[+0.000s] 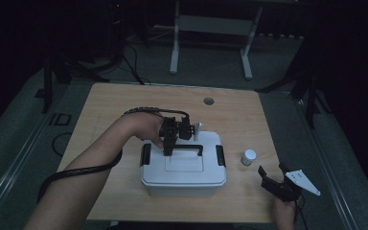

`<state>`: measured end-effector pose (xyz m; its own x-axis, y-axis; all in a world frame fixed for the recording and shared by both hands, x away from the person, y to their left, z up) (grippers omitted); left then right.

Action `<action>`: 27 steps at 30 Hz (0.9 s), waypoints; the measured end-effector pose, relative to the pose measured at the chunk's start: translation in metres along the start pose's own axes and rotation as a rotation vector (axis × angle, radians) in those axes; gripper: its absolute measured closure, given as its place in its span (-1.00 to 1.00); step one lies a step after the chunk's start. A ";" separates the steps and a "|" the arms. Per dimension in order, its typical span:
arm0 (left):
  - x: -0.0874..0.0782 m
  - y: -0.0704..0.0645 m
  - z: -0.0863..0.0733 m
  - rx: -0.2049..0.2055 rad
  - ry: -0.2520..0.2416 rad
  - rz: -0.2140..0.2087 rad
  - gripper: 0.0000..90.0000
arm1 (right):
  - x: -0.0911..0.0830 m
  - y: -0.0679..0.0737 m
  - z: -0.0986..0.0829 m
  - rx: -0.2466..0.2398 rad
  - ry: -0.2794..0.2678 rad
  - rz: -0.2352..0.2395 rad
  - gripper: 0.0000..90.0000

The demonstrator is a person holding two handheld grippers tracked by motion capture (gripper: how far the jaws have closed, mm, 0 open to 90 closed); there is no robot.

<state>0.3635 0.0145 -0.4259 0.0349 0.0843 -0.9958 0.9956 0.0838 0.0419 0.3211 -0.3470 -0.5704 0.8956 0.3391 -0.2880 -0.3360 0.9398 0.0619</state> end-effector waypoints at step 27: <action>-0.049 0.007 -0.035 -0.061 -0.052 0.062 0.86 | 0.001 0.001 -0.001 0.003 0.009 -0.002 -0.72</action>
<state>0.3660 0.0457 -0.3738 0.1021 0.0395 -0.9940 0.9843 0.1408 0.1068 0.3212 -0.3460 -0.5711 0.8935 0.3373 -0.2964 -0.3336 0.9405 0.0648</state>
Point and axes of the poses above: each handheld gripper's, and its own axes: x roughly forward along the jaws, z roughly out of its top, y roughly to its left, the point moved 6 cm from there along x, roughly forward along the jaws, and after that the axes turned 5 degrees about z, right-handed, at the moved point
